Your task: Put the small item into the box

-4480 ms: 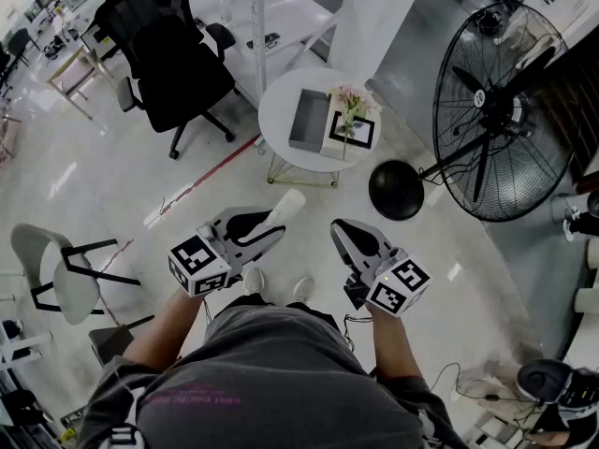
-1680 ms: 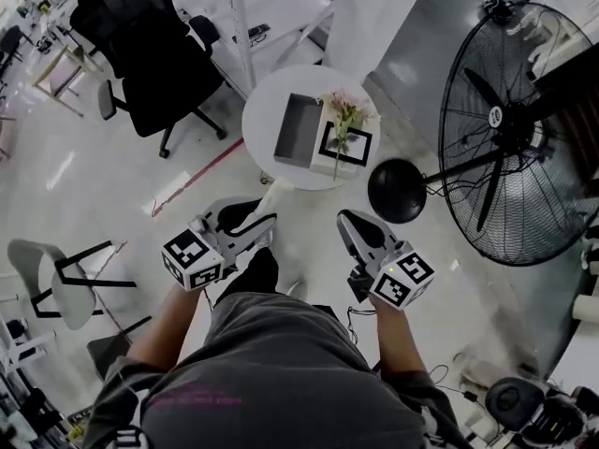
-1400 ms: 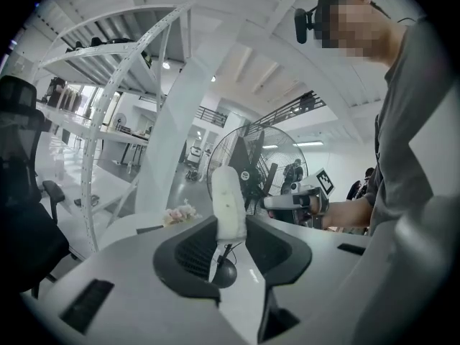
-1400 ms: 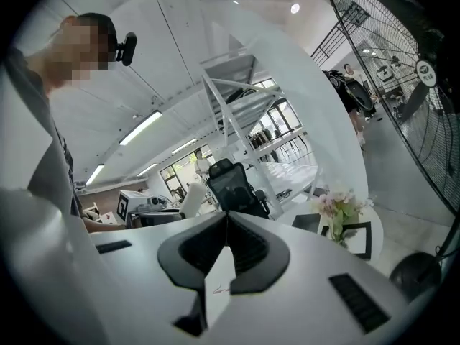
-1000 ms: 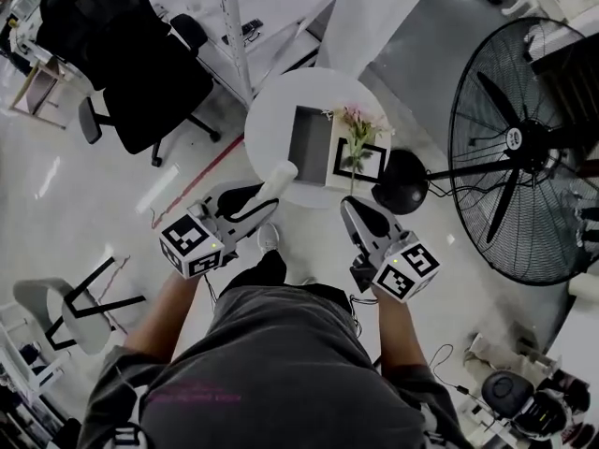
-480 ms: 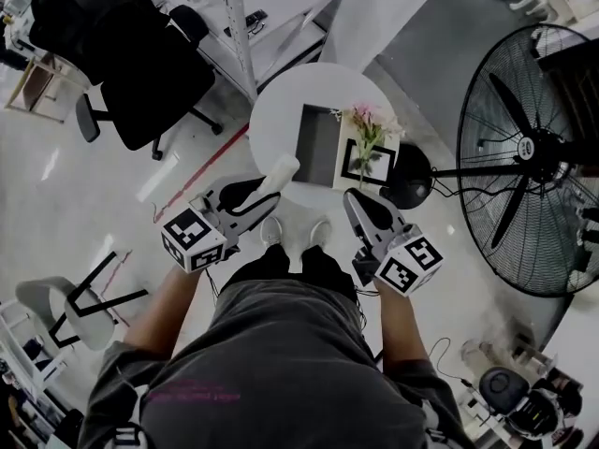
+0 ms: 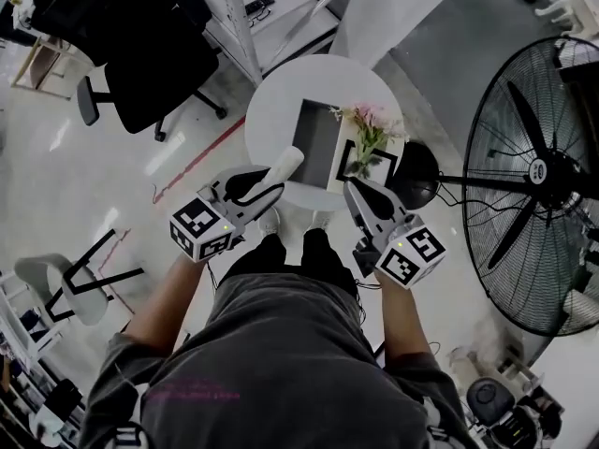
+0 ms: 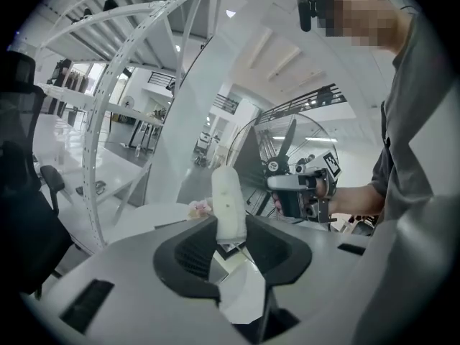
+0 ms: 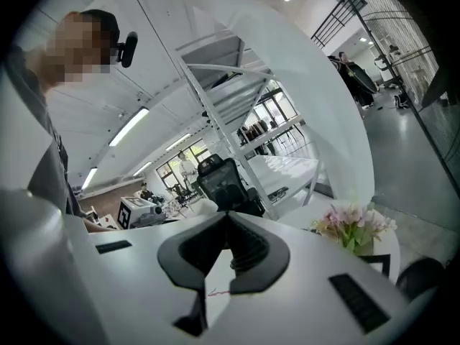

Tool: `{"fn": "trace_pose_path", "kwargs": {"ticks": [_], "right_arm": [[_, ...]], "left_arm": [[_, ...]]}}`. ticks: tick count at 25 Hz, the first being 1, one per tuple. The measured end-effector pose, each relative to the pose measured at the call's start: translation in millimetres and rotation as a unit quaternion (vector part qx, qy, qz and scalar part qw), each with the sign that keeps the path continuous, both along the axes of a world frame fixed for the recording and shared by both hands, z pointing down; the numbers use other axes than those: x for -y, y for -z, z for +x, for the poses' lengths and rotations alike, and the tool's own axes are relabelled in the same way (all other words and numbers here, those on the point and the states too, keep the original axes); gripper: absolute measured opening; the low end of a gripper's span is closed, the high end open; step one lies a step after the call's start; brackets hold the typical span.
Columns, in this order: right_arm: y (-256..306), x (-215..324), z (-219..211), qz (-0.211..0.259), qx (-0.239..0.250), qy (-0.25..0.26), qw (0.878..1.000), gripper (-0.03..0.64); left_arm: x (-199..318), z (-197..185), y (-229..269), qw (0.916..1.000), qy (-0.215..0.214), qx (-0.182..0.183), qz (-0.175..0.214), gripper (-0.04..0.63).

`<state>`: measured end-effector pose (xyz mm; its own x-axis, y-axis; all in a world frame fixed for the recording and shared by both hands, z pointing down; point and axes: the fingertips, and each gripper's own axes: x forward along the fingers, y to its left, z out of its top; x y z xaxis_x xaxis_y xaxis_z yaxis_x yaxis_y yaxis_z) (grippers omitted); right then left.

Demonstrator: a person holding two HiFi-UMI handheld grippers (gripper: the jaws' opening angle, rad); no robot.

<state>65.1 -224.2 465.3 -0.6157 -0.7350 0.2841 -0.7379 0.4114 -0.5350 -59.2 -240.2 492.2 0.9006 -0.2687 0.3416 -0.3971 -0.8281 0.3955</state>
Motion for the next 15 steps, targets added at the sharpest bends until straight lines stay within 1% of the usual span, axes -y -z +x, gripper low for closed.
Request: {"fn": "trace_pose_path", "kwargs": {"ticks": [7,10,15], "right_arm": [[-24.3,27.1,33.3,-0.019,0.009,0.037,0.999,0.021],[-33.5,33.5,45.7,-0.029,0.012,0.052,0.998,0.021],[-50.7,43.7,68.7,-0.039,0.017,0.065,0.997,0.021]], "left_arm": [[24.1,35.1,-39.4,0.9986,0.026,0.043,-0.017,0.133],[33.4,47.5,-61.3,0.9967,0.035,0.069,-0.024,0.133],[45.7,67.9,-100.4,0.9919,0.035,0.119,-0.029,0.133]]}}
